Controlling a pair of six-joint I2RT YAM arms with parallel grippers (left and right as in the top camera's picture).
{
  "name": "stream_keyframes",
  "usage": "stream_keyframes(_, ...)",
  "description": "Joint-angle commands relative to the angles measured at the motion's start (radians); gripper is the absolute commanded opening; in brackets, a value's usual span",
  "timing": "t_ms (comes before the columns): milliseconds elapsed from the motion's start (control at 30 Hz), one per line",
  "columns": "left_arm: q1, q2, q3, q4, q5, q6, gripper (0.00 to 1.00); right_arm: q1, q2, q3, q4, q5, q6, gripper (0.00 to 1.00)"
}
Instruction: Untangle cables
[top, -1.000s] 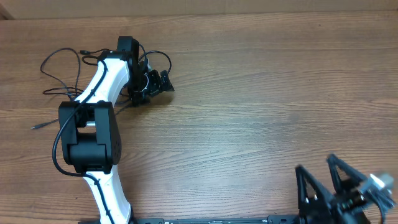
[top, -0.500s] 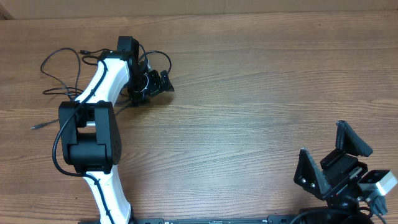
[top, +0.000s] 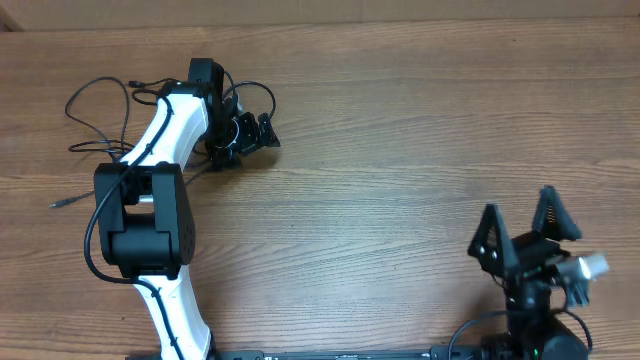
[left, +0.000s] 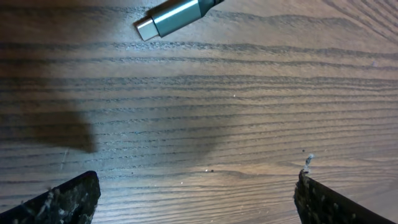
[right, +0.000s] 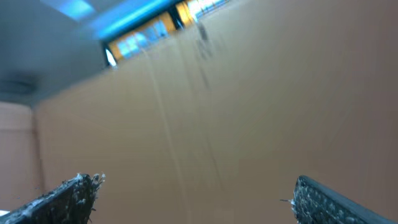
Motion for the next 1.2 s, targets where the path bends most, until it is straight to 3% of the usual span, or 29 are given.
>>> stream_keyframes(0, 0.0, 0.011, 0.009, 0.0, 0.011, -0.003, 0.99, 0.006, -0.01, -0.01, -0.059, 0.042, -0.005, 1.0)
stream_keyframes(233, 0.0, 0.011, 0.009, 0.0, 0.011, -0.003, 0.99, 0.007, -0.01, -0.01, -0.394, 0.095, -0.004, 1.0)
stream_keyframes(400, 0.0, 0.011, 0.009, 0.0, 0.011, -0.003, 0.99, 0.01, -0.01, -0.01, -0.544, 0.134, -0.004, 1.0)
stream_keyframes(1167, 0.0, 0.011, 0.009, 0.0, 0.011, -0.003, 1.0, 0.01, -0.01, -0.01, -0.539, 0.131, -0.004, 1.0)
